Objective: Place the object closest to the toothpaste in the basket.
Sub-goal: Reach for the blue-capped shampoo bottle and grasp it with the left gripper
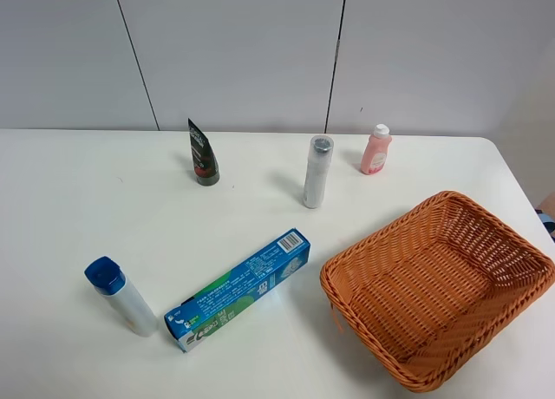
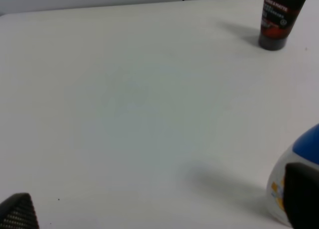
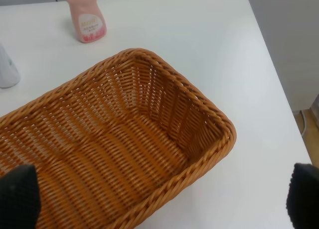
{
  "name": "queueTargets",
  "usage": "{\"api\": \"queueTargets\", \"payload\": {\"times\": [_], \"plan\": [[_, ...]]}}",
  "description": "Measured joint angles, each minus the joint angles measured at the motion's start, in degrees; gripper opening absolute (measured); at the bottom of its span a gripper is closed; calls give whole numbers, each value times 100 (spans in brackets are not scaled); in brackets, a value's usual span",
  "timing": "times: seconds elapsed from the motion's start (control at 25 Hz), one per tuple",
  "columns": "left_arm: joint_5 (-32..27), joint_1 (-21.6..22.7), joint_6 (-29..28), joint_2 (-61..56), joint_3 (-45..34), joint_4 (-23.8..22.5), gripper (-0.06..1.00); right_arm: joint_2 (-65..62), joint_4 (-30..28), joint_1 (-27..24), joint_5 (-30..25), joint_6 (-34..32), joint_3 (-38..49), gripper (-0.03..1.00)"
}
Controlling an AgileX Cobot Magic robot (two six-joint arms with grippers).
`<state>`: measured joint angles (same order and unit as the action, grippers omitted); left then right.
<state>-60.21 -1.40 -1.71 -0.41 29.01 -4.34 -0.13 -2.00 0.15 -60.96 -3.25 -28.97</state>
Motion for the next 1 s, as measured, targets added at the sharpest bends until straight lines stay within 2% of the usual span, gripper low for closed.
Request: {"api": "queueTargets", "payload": {"times": [0.76, 0.88, 1.0], "plan": [[39, 0, 15, 98, 20, -21, 99, 0, 0, 0, 0, 0, 0, 99], [549, 0, 110, 711, 201, -18, 99, 0, 0, 0, 0, 0, 0, 99], [1515, 0, 221, 1567, 464, 64, 99, 0, 0, 0, 0, 0, 0, 99]]}}
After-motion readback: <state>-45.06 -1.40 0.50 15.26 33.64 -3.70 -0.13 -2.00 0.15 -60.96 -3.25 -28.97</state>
